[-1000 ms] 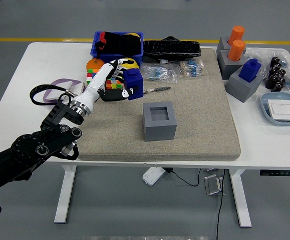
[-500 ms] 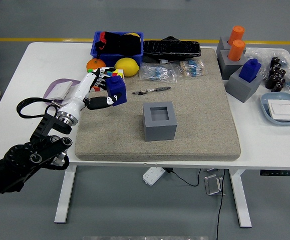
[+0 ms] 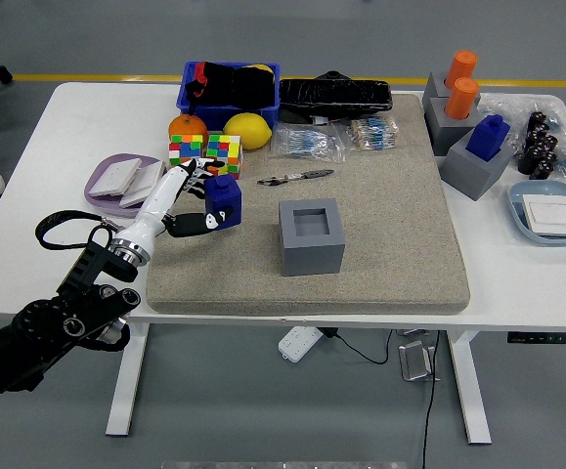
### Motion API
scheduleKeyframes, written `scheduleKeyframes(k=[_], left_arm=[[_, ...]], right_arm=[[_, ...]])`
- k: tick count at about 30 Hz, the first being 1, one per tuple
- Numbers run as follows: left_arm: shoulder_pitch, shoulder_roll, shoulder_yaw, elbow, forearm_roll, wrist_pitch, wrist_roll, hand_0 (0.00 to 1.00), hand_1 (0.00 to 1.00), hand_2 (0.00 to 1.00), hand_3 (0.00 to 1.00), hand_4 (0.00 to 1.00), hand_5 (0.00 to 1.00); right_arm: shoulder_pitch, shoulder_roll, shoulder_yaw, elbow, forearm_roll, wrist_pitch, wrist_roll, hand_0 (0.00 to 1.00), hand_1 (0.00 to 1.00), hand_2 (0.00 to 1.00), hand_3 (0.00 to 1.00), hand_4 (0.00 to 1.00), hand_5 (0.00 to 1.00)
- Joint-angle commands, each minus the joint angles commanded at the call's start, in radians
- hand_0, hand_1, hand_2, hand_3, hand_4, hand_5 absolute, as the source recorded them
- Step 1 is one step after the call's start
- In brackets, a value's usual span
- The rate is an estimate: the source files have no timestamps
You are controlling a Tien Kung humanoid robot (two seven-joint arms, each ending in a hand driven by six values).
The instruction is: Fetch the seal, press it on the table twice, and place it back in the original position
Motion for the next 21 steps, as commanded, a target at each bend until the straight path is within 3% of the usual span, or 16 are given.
scheduleKeyframes(k=[21], left_arm=[[0.018, -0.018, 0.045, 0.050, -0.068, -0.004, -0.023, 0.482, 0.404, 0.366, 0.760, 0.641, 0.002]], right_arm=[[0.001, -0.003, -0.008, 0.002, 0.002, 0.000, 0.000, 0.771, 0.685, 0.693, 0.626, 0.705, 0.356]])
